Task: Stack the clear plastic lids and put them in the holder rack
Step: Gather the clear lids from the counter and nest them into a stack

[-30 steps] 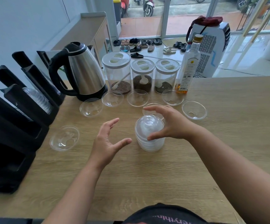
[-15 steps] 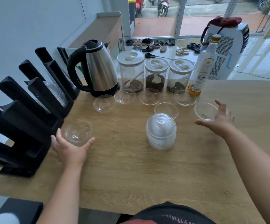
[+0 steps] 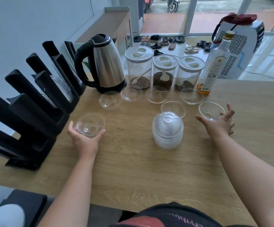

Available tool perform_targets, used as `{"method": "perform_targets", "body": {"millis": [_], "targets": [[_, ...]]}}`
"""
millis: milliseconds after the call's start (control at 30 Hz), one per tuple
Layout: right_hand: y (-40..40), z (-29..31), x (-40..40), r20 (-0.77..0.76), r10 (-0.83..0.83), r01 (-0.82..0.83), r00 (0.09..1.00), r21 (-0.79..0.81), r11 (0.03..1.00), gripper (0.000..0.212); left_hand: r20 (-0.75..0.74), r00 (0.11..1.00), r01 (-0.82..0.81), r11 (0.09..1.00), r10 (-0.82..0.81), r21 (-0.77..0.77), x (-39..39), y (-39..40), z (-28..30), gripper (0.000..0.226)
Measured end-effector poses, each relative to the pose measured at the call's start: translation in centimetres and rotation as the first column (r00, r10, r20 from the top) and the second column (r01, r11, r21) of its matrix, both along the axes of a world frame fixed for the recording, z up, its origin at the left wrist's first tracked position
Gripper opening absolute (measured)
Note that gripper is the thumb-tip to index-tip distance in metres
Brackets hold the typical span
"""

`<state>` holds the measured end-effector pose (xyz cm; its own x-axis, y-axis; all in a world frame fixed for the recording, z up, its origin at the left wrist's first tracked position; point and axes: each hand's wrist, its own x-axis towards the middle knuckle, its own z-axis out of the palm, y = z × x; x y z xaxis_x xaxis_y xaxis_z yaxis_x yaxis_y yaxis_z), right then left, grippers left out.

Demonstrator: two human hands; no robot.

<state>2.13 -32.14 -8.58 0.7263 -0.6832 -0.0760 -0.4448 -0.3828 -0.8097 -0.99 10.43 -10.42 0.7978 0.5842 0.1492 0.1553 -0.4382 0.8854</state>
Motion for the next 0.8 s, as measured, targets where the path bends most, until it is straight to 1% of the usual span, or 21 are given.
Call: {"method": "perform_targets", "body": {"millis": [67, 133, 300, 433, 500, 533, 633, 733, 800], "targets": [[0.3, 0.0, 0.2, 0.021, -0.021, 0.021, 1.0, 0.0, 1.0, 0.112, 0.048, 0.997, 0.056, 0.998, -0.056, -0.011, -0.2, -0.5, 0.1, 0.106], [0.5, -0.1, 0.3, 0.034, -0.036, 0.036, 0.999, 0.0, 0.999, 0.109, 0.089, 0.989, 0.119, 0.993, -0.117, -0.015, -0.6, -1.4, 0.3, 0.099], [0.5, -0.3, 0.6, 0.086, -0.059, 0.059, 0.995, 0.013, 0.998, 0.104, 0.17, 0.95, 0.278, 0.958, -0.263, -0.069, -1.1, -3.9, 2.4, 0.094], [0.3, -0.7, 0.3, 0.181, -0.036, 0.025, 0.983, 0.061, 0.998, 0.104, 0.251, 0.888, 0.431, 0.887, -0.385, -0.165, -1.0, -6.0, 4.4, 0.093], [0.1, -1.0, 0.0, 0.229, -0.034, 0.008, 0.973, 0.113, 0.994, 0.104, 0.257, 0.854, 0.501, 0.849, -0.452, -0.169, -0.8, -7.1, 5.6, 0.094], [0.1, -1.0, -0.3, 0.245, -0.034, -0.001, 0.969, 0.14, 0.99, 0.103, 0.251, 0.837, 0.529, 0.837, -0.487, -0.14, -0.7, -7.7, 6.1, 0.095], [0.2, -0.9, -1.0, 0.282, -0.012, -0.043, 0.959, 0.187, 0.981, 0.097, 0.187, 0.789, 0.586, 0.808, -0.585, 0.051, -0.5, -9.6, 8.1, 0.096], [0.3, -0.8, -1.5, 0.32, -0.007, -0.075, 0.947, 0.244, 0.967, 0.094, 0.117, 0.703, 0.686, 0.712, -0.702, 0.153, -0.1, -11.5, 10.0, 0.093], [0.4, -0.4, -1.9, 0.35, -0.004, -0.104, 0.937, 0.289, 0.952, 0.094, 0.032, 0.638, 0.745, 0.628, -0.769, 0.225, 0.4, -12.6, 10.7, 0.096]]}}
